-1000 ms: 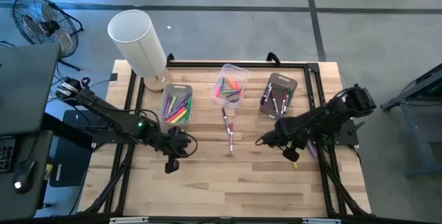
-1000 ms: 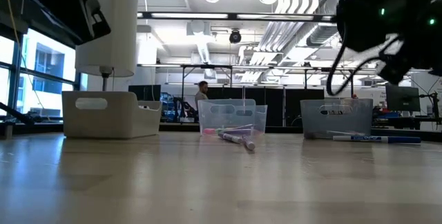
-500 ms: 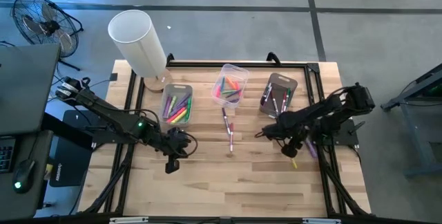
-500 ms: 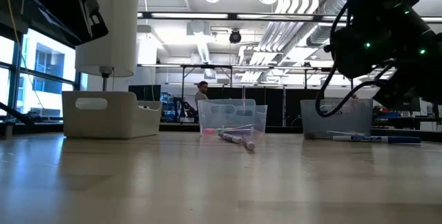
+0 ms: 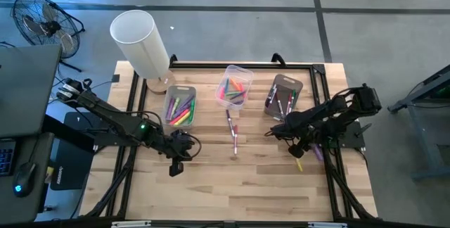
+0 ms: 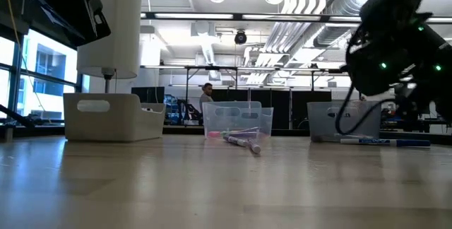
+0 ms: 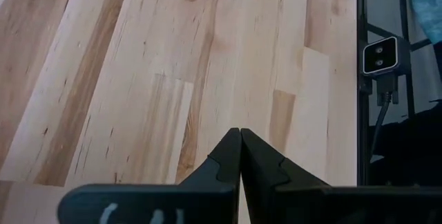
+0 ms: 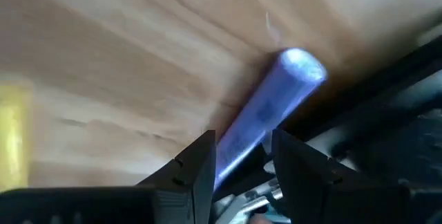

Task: Pick & Place Markers
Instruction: Put the purple highlighter into the gray bin

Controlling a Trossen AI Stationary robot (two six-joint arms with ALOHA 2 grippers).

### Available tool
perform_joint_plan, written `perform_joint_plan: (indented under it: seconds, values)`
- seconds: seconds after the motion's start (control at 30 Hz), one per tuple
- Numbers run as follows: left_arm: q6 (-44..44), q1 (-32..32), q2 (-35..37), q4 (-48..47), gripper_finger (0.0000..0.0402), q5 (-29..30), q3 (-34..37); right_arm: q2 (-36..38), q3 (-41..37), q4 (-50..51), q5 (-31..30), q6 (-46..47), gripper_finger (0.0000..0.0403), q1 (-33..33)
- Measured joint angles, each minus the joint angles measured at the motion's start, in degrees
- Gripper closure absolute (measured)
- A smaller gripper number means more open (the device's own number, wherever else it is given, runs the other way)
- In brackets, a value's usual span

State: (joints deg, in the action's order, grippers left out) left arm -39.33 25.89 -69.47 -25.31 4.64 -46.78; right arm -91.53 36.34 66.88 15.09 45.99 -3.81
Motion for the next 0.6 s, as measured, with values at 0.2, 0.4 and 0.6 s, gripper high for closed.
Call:
perform_joint_plan:
  seconds: [0.2, 0.4, 0.6]
  values:
    - [-0.2, 0.0, 0.0, 0.4, 0.0401, 0.0, 0.0, 0.1, -5.2, -9.0, 7.9, 1.5, 0.0272, -0.3]
    - [-0.2, 0.0, 0.0, 0.4, 0.0401, 0.2, 0.0, 0.1, -4.8, -9.7, 8.0, 4.6, 0.0290, -1.5]
    - [-0.2, 0.0, 0.0, 1.0, 0.0401, 0.9, 0.0, 0.0, -2.3, -9.9, 6.3, 6.3, 0.0351, -5.0]
